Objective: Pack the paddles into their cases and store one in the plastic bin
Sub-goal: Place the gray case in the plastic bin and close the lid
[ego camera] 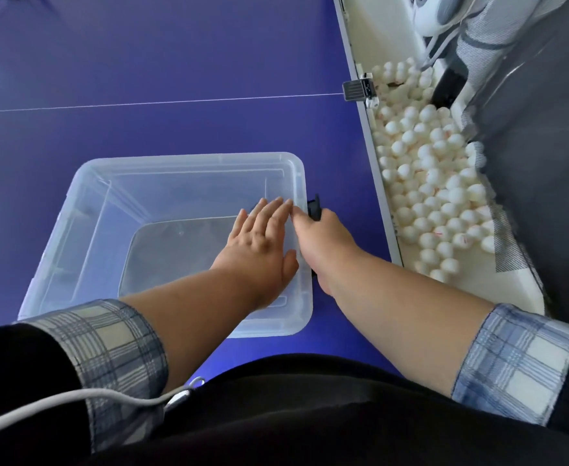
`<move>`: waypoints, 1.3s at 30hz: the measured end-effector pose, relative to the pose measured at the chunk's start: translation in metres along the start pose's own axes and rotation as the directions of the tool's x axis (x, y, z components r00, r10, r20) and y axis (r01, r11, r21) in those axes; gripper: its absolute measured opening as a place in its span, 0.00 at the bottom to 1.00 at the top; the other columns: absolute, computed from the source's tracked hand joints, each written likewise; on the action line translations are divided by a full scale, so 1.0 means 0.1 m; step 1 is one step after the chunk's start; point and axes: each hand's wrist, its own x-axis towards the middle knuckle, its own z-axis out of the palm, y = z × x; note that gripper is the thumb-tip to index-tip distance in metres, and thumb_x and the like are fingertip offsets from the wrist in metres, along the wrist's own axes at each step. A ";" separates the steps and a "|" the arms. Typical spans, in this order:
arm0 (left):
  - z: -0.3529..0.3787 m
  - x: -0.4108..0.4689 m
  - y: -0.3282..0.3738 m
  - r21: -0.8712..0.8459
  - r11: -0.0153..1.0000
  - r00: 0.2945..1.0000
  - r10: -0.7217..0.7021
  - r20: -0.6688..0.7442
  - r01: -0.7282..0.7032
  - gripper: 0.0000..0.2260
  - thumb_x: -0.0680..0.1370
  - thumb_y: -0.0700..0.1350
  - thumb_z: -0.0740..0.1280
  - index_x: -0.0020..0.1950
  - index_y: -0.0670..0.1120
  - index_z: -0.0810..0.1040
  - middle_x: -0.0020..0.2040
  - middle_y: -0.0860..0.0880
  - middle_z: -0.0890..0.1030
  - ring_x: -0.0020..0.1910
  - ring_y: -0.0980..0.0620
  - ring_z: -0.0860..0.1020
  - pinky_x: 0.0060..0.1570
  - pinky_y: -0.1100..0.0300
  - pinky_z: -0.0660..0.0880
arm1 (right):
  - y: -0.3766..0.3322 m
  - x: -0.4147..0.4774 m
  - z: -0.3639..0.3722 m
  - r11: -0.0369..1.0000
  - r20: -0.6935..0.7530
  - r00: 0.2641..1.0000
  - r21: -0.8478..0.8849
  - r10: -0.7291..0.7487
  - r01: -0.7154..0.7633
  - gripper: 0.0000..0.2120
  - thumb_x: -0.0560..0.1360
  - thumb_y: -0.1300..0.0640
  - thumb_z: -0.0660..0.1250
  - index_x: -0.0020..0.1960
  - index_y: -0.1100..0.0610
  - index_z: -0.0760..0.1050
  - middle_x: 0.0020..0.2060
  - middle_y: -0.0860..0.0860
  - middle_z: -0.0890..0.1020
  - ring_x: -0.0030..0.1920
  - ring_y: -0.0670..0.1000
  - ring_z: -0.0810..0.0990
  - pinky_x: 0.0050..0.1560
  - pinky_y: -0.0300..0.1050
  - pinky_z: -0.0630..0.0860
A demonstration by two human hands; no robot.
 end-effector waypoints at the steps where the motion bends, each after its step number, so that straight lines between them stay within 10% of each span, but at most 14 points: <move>1: 0.00 0.00 0.00 -0.008 1.000 1.000 0.004 0.002 -0.004 0.32 0.81 0.53 0.57 0.81 0.52 0.45 0.81 0.48 0.52 0.80 0.47 0.46 0.78 0.48 0.42 | 0.00 -0.04 0.03 0.999 -0.003 0.999 -0.013 -0.044 0.044 0.27 0.78 0.40 0.59 0.73 0.52 0.66 0.64 0.53 0.78 0.60 0.56 0.79 0.58 0.53 0.76; 5: -0.03 0.02 -0.01 0.052 0.998 0.995 0.039 0.086 -0.044 0.32 0.81 0.53 0.59 0.79 0.64 0.43 0.81 0.49 0.48 0.80 0.45 0.43 0.77 0.44 0.41 | 0.04 -0.16 0.07 0.995 0.019 0.995 -0.013 -0.101 0.101 0.27 0.84 0.57 0.50 0.81 0.53 0.49 0.78 0.53 0.62 0.76 0.56 0.64 0.70 0.50 0.64; 10: -0.01 0.05 0.00 0.144 0.987 0.991 0.059 0.121 -0.077 0.28 0.81 0.50 0.59 0.79 0.59 0.52 0.81 0.48 0.48 0.79 0.40 0.41 0.76 0.39 0.41 | 0.06 -0.26 0.03 0.976 -0.021 0.996 0.198 -0.086 0.088 0.27 0.83 0.49 0.51 0.81 0.54 0.52 0.77 0.54 0.65 0.74 0.55 0.66 0.62 0.46 0.64; 19: -0.03 0.06 0.02 0.165 0.983 0.984 0.051 0.172 -0.080 0.33 0.79 0.56 0.64 0.79 0.56 0.50 0.81 0.47 0.45 0.80 0.43 0.39 0.77 0.40 0.41 | 0.03 -0.29 0.22 0.954 -0.082 0.973 -0.228 -0.217 0.194 0.35 0.81 0.43 0.59 0.81 0.55 0.49 0.78 0.54 0.61 0.76 0.57 0.65 0.70 0.52 0.70; 39: -0.18 0.04 -0.16 0.128 0.975 0.962 0.149 0.230 -0.182 0.35 0.80 0.52 0.59 0.81 0.49 0.43 0.80 0.43 0.36 0.79 0.44 0.34 0.72 0.30 0.46 | -0.27 -0.46 0.45 0.933 -0.196 0.967 -0.351 -0.160 0.083 0.27 0.84 0.49 0.54 0.81 0.54 0.53 0.78 0.53 0.64 0.75 0.55 0.66 0.67 0.48 0.67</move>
